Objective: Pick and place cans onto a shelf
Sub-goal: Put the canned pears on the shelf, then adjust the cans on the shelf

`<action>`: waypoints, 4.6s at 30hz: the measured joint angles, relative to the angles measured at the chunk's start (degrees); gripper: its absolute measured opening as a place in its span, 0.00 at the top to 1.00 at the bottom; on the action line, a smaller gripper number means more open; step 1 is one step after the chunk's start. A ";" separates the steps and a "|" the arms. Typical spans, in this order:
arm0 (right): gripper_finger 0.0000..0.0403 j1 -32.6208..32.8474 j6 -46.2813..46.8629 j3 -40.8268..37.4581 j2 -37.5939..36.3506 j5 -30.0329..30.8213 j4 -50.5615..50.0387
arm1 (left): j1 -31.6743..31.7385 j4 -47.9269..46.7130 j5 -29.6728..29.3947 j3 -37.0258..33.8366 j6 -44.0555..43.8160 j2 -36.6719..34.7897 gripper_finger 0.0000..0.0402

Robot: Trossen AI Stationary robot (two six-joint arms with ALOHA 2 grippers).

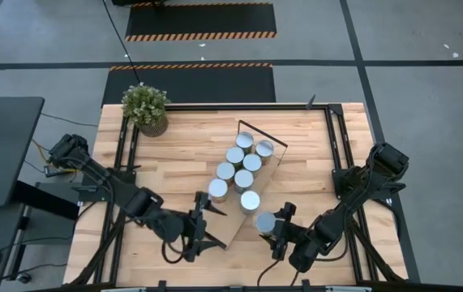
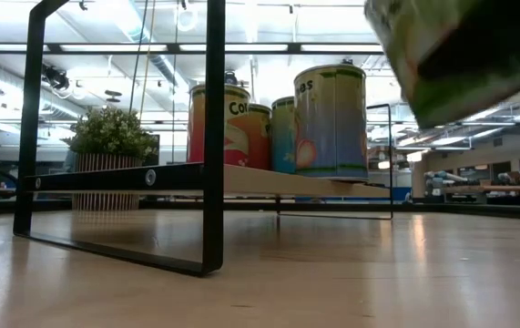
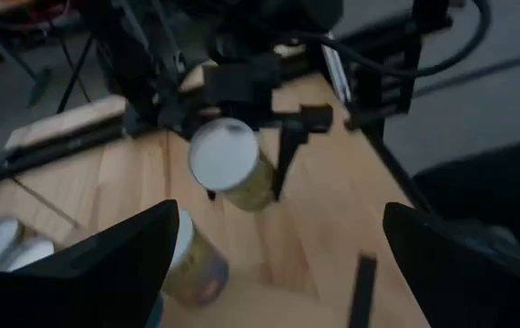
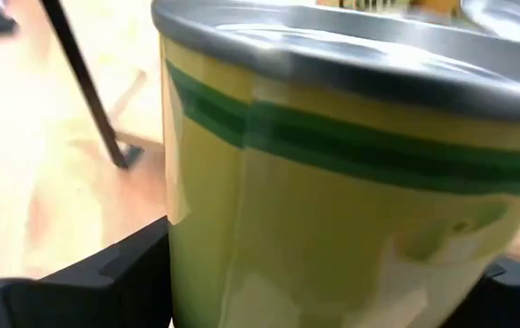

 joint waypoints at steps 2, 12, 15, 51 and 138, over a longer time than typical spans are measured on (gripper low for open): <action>0.18 -1.09 -0.72 -1.36 0.92 -0.02 2.20 | -1.24 -1.06 -1.57 -0.09 -0.98 0.07 0.02; 0.17 -8.40 -15.06 -3.57 0.79 -3.96 15.83 | -3.78 -1.58 -7.02 0.02 -1.88 -1.24 0.02; 0.17 -8.11 -16.29 -3.57 0.79 -5.21 19.36 | -3.98 -2.74 -7.14 0.02 -2.79 -1.38 0.02; 0.12 -11.34 -31.78 5.40 24.49 0.79 57.06 | -4.63 -4.14 -7.05 0.02 -4.76 -1.65 0.02; 0.07 -4.48 -15.24 5.76 0.40 1.03 8.03 | -5.27 -7.45 -6.98 0.02 -7.56 -1.65 0.02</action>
